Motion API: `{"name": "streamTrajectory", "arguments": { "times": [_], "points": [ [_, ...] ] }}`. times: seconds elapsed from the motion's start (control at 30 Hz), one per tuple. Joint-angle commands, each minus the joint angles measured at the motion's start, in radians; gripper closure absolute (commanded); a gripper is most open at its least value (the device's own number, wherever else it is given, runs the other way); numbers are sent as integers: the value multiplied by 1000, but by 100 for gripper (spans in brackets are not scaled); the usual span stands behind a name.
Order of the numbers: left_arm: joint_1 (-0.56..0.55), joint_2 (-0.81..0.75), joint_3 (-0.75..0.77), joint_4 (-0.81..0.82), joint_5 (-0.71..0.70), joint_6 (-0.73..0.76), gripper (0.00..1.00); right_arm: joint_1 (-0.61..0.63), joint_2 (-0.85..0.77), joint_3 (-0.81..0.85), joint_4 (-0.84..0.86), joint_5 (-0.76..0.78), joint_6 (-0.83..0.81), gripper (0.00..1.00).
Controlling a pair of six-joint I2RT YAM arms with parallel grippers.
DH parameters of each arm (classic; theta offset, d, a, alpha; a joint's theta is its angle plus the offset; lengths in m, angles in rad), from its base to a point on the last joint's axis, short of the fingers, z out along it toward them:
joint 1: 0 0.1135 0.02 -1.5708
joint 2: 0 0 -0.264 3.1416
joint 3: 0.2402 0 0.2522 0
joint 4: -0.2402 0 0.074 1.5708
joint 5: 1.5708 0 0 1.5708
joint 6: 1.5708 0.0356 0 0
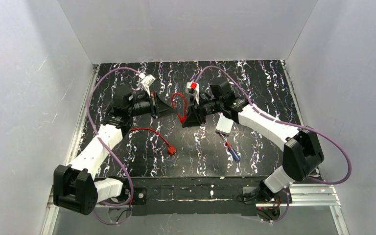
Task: Lock with the key
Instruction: Lock the lock.
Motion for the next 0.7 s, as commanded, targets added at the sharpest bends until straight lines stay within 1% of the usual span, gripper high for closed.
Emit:
{"name": "streamTrajectory", "arguments": {
  "times": [0.0,0.1,0.3,0.4,0.47,0.67],
  "points": [
    [-57,27,-61,-46,73,15,100,4,-5,97,104,25,5,99],
    [-81,19,-73,-47,68,21,100,-10,-1,108,112,39,33,99],
    [-92,31,-94,-47,42,-1,100,-23,23,125,255,2,174,99],
    [-94,32,-112,-46,20,-18,100,-25,30,122,354,-35,271,99],
    [-92,26,-125,-45,9,-28,100,-31,32,119,408,-33,325,99],
    [-94,0,-122,-45,33,-28,100,-67,35,116,415,60,331,99]
  ]
}}
